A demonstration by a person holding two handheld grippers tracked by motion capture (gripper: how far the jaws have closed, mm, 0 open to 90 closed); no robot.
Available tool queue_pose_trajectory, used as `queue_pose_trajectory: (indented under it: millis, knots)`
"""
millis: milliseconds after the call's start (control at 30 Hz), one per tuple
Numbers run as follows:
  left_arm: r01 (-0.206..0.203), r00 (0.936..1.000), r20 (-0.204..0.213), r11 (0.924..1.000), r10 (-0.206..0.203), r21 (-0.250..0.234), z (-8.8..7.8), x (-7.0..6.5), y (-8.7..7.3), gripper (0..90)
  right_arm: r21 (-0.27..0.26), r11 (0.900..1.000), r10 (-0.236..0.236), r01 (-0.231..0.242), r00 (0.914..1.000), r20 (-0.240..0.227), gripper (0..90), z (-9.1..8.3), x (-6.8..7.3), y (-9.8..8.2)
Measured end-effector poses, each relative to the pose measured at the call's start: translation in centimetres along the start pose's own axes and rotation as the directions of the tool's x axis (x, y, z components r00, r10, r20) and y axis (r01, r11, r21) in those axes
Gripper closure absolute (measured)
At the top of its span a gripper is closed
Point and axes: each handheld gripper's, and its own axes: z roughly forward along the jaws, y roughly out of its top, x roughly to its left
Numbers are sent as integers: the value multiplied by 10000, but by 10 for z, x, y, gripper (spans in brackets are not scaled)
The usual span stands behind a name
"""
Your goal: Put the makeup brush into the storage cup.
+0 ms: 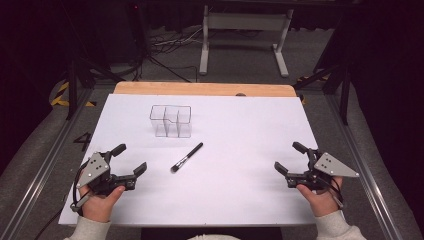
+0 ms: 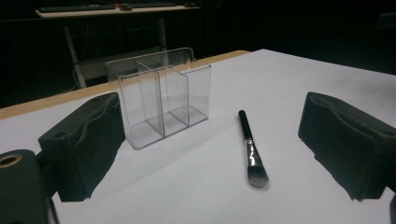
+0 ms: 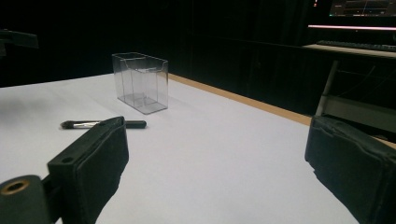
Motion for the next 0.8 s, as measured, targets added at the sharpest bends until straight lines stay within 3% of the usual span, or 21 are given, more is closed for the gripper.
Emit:
queue_pose_trajectory:
  millis: [300, 800]
  knots:
    - [136, 9999, 71, 9995, -134, -277, 1, -1, 2, 75, 75, 10000, -27, 27, 10000, -81, 74, 1, 0, 0]
    - [204, 9993, 307, 9992, -193, -351, 12, -4, 13, 87, 184, 9998, -13, 17, 9998, -190, 74, 5, 2, 0]
